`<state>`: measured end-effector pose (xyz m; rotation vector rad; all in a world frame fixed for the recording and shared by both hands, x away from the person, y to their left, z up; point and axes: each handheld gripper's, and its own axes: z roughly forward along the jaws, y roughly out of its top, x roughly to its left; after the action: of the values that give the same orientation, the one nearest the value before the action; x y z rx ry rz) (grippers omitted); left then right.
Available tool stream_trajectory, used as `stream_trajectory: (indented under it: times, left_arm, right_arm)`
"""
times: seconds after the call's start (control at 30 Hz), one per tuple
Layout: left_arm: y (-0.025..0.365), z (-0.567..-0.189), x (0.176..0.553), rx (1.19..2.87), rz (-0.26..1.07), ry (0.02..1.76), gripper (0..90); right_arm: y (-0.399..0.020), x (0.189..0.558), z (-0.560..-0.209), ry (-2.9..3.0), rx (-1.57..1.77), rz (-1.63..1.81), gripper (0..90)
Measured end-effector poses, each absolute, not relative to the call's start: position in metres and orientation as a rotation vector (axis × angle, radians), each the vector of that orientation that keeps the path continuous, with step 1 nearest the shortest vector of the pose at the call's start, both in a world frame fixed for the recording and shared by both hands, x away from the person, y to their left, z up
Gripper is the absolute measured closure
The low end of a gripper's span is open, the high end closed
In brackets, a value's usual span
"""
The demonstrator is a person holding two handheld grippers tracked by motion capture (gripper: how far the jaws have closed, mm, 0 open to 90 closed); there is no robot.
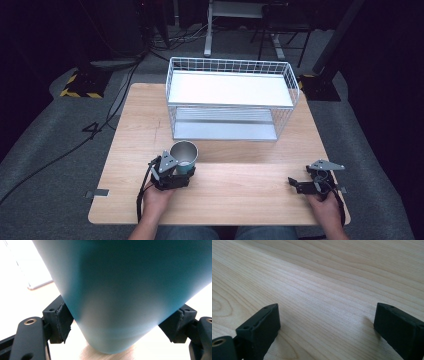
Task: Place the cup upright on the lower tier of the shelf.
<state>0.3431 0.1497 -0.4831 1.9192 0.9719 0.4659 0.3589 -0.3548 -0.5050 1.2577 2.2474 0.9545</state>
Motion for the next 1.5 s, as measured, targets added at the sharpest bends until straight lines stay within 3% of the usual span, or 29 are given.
stream_trajectory:
  times: [0.93, 1.5]
  left_arm:
    - [0.114, -0.443, 0.378, 1.922, 0.410, 0.932, 22.8]
    - [0.090, -0.444, 0.410, 1.867, 0.390, 0.951, 22.7]
  right_arm:
    - [-0.355, 0.359, -0.505, 2.245, 1.262, 0.954, 7.0]
    - [-0.355, 0.359, -0.505, 2.245, 1.262, 0.954, 7.1]
